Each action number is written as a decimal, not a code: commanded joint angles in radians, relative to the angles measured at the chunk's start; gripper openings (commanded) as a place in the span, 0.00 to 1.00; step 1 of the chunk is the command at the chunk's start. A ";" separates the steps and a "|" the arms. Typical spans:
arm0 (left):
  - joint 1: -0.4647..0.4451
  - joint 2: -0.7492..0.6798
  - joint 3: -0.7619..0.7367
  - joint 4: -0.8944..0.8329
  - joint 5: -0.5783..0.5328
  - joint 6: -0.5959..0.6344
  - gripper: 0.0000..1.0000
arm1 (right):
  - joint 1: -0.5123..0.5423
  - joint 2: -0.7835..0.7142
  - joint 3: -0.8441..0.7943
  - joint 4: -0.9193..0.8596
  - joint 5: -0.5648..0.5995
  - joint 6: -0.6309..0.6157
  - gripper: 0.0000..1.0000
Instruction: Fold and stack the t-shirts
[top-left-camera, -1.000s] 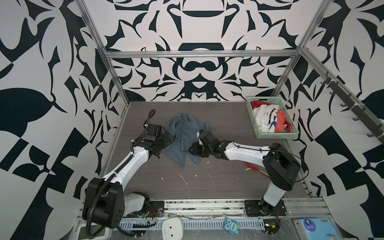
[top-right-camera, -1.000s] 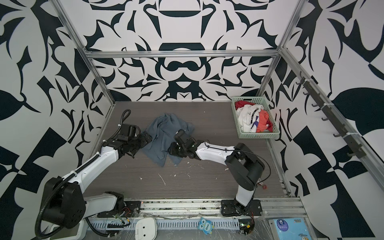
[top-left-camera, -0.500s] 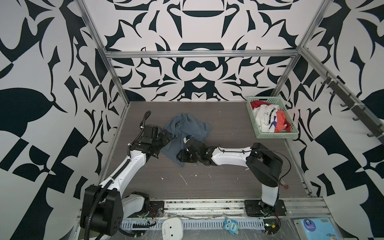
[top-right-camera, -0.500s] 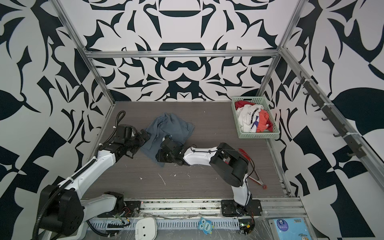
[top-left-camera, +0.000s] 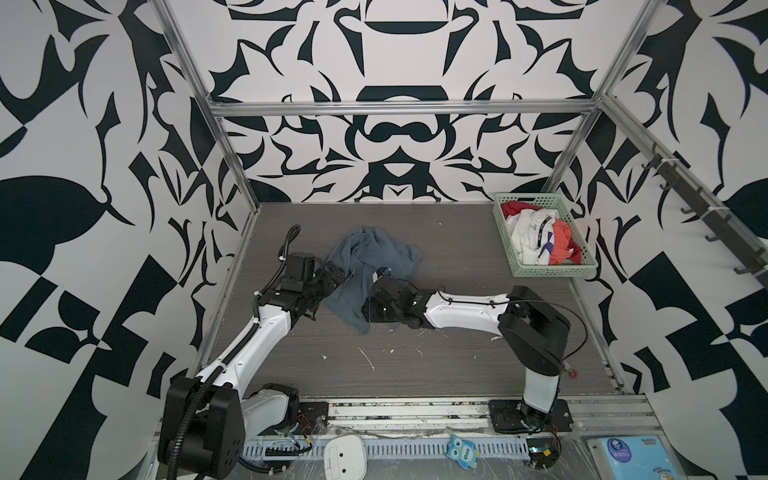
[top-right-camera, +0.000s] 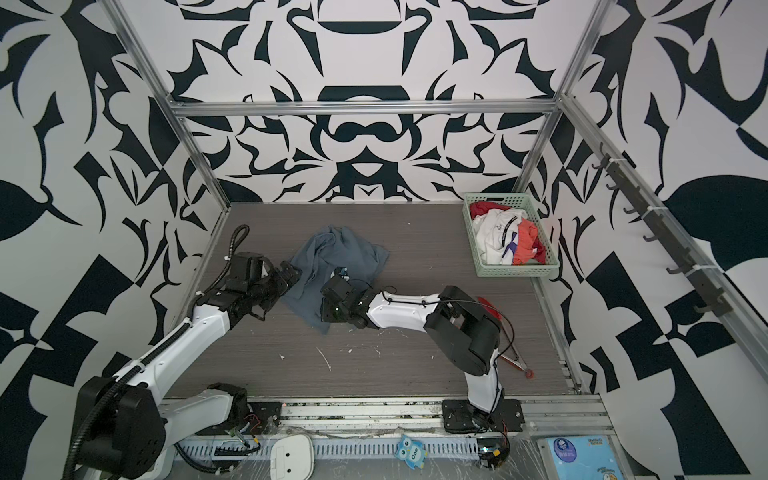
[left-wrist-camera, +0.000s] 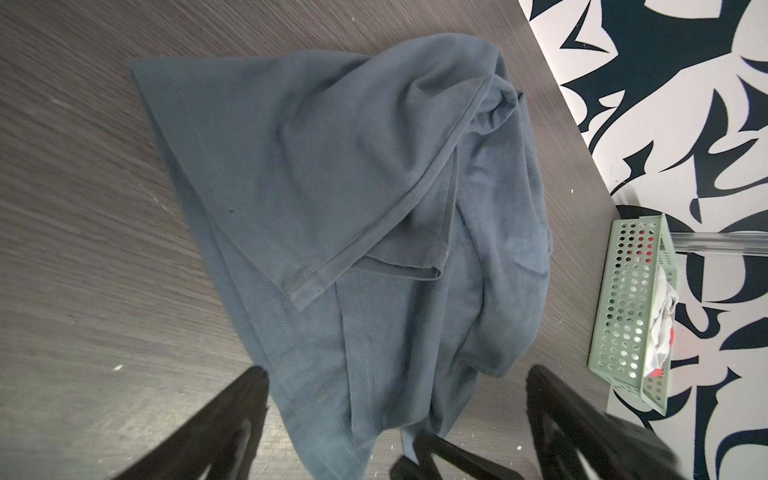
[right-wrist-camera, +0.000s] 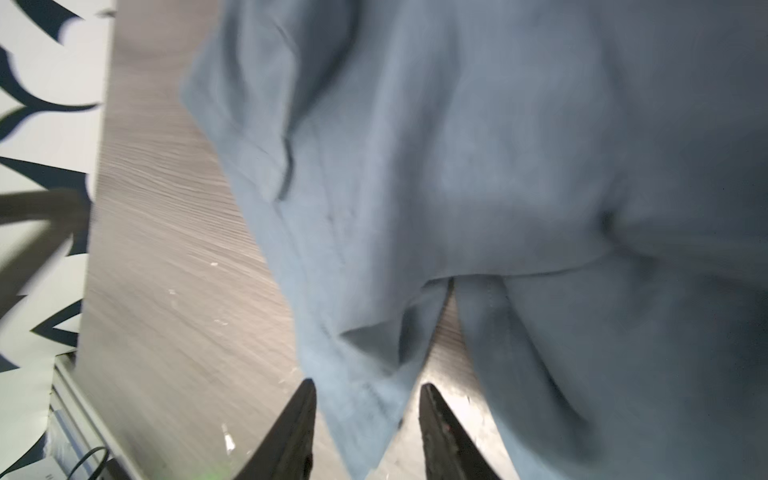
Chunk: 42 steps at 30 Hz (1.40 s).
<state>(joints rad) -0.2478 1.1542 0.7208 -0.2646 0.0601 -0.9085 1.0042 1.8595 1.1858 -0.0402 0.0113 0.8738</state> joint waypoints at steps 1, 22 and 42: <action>0.004 -0.020 -0.015 0.002 -0.010 0.000 1.00 | 0.008 -0.015 0.014 -0.007 0.041 -0.055 0.46; 0.005 -0.038 -0.032 -0.005 -0.012 0.017 1.00 | 0.023 0.138 0.160 -0.032 0.075 -0.118 0.31; 0.007 0.092 0.009 -0.049 0.085 0.075 0.99 | 0.006 -0.200 0.065 -0.147 0.329 -0.134 0.00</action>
<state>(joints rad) -0.2466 1.2121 0.7067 -0.2745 0.0906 -0.8532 1.0191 1.7676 1.2758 -0.1719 0.2356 0.7563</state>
